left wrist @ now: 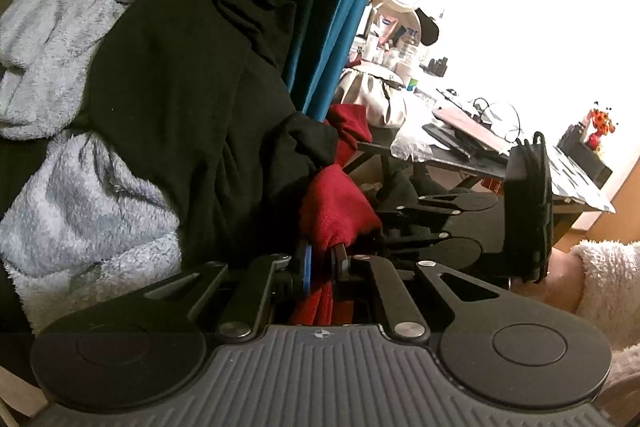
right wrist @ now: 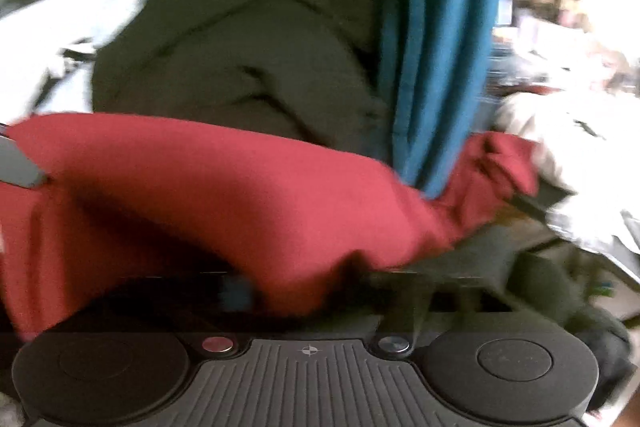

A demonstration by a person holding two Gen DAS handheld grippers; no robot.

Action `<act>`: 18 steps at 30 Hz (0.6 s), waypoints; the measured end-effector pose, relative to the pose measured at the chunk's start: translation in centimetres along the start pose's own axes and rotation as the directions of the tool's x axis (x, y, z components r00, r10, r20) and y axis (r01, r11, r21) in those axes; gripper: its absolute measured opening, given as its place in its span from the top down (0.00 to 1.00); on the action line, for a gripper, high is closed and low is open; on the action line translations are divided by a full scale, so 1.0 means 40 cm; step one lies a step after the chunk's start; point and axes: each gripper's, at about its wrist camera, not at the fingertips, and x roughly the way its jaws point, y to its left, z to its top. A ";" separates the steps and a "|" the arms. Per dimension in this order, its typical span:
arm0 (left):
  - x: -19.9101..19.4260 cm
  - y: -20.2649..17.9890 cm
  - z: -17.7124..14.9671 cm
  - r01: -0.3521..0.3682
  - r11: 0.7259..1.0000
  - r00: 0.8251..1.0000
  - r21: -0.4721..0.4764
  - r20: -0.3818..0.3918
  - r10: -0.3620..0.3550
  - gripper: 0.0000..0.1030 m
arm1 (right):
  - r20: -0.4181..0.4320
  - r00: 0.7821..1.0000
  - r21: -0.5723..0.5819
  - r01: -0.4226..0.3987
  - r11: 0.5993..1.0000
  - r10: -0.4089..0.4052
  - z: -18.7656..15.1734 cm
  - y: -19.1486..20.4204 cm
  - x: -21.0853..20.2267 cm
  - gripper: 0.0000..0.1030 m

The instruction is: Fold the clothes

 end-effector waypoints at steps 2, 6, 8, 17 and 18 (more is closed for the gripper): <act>-0.015 0.003 0.009 -0.001 1.000 1.000 -0.016 0.027 0.002 0.92 | 0.034 0.999 0.042 -0.025 0.999 0.023 0.027 -0.004 -0.021 0.85; -0.071 0.007 0.054 0.002 0.999 0.992 -0.040 0.127 0.003 0.92 | 0.150 0.984 0.170 -0.120 0.978 0.094 0.106 -0.048 -0.089 0.89; -0.112 0.007 0.088 0.005 0.999 0.981 -0.046 0.194 0.004 0.92 | 0.222 0.968 0.183 -0.162 0.970 0.120 0.155 -0.059 -0.133 0.89; -0.245 0.029 0.185 -0.024 0.999 0.928 -0.047 0.371 0.040 0.92 | 0.503 0.828 0.103 -0.342 0.934 0.247 0.372 -0.030 -0.336 0.89; -0.236 0.042 0.181 -0.031 0.997 0.932 -0.069 0.359 0.054 0.92 | 0.491 0.833 0.102 -0.344 0.933 0.254 0.379 -0.030 -0.328 0.88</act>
